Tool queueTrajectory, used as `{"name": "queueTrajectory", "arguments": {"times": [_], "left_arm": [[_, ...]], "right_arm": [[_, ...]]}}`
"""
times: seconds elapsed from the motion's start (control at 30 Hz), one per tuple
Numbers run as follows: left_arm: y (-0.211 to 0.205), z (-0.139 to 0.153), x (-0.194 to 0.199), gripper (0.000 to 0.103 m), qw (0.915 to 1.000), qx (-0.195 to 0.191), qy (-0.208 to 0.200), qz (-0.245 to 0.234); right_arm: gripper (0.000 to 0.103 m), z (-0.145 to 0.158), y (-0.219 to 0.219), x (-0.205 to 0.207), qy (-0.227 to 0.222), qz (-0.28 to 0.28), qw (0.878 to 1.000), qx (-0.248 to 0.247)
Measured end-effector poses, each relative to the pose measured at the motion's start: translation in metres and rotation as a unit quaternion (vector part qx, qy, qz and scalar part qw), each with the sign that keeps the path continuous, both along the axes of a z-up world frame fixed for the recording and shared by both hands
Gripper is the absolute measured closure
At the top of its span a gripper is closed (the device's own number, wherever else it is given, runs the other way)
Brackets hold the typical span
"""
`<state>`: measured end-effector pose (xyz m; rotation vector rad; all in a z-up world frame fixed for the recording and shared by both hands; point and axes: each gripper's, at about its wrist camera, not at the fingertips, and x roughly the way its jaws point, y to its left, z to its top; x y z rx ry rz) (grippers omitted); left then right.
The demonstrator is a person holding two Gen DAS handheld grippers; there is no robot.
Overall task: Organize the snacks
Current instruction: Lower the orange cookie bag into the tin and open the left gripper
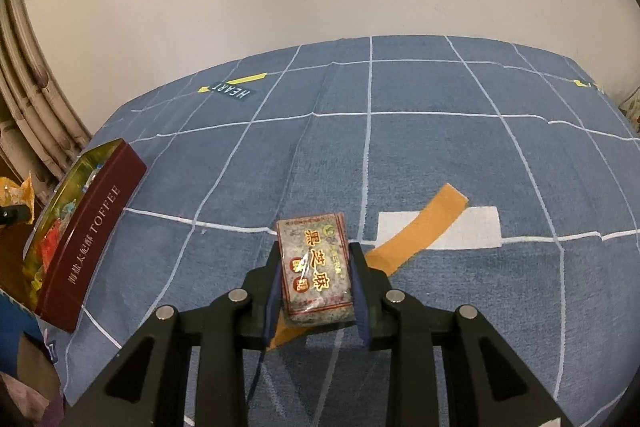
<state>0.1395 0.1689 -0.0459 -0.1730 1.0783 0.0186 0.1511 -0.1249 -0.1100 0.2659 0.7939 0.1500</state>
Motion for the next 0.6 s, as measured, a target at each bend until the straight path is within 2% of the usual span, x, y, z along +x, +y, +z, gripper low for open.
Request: {"name": "queueTrajectory", "arguments": {"times": [0.23, 0.6], "left_arm": [[-0.001, -0.002, 0.014, 0.083, 0.9996, 0.028, -0.008, 0.0], [-0.003, -0.009, 0.032, 0.083, 0.9986, 0.053, -0.005, -0.001]], "right_arm": [[0.073, 0.0, 0.001, 0.0, 0.0, 0.0, 1.0, -0.004], [0.073, 0.0, 0.0, 0.001, 0.001, 0.0, 1.0, -0.003]]}}
